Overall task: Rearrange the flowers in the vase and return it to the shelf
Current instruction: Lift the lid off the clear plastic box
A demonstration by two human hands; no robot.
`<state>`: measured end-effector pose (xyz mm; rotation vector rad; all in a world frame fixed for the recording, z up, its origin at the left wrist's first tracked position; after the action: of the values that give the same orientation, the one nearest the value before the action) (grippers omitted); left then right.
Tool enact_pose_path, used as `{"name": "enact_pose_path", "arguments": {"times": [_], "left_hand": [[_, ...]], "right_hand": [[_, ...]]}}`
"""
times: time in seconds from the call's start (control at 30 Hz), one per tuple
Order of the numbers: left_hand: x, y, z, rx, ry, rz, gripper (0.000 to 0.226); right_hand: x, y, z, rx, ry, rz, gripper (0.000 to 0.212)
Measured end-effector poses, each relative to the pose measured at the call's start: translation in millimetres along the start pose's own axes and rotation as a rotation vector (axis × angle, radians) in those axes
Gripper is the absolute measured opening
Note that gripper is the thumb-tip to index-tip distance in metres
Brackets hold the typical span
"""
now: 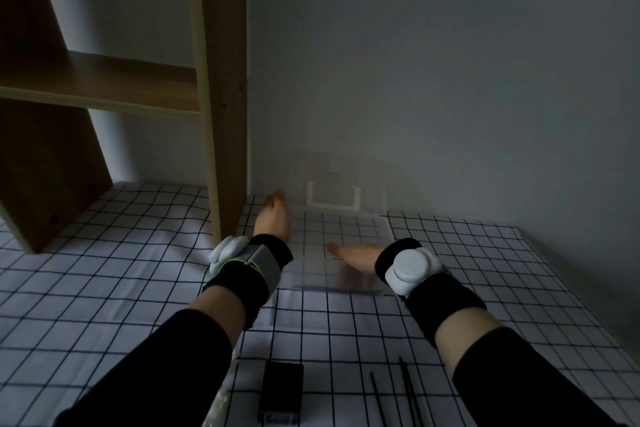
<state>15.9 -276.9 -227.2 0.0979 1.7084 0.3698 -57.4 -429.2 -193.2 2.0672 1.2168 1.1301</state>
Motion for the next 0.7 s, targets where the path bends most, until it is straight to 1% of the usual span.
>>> {"name": "enact_pose_path", "arguments": {"times": [0.17,0.3,0.4,0.57,0.7], "left_hand": [[1.1,0.6,-0.1,-0.007,0.012,-0.028,0.052],[0.7,0.8,-0.6,0.005,-0.016,-0.032,0.049],[0.8,1.3,-1.9,-0.009,-0.006,-0.065,0.049],[1.1,0.6,-0.4,0.007,-0.005,-0.04,0.049],[2.3,0.4,0.7,-0.006,0.013,-0.052,0.051]], "right_hand": [[1.3,-1.2,1.4,0.015,-0.025,0.012,0.068],[0.4,-1.3,3.7,-0.011,-0.025,0.03,0.068],[1.0,-1.5,4.8,-0.017,-0.01,0.018,0.067],[0.2,5.0,5.5,-0.001,0.029,-0.111,0.061],[-1.1,7.8,8.3,0.012,0.034,-0.165,0.055]]}}
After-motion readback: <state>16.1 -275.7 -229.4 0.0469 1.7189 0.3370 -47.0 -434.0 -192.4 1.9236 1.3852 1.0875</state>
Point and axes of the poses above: each hand's wrist, its own z-axis towards the middle knuckle, its own y-axis out of the back of the hand, x = y × z, the point moved 1 cm from there along z, towards the middle knuckle, and after that the axes turned 4 degrees about z, right-handed, at the moved point
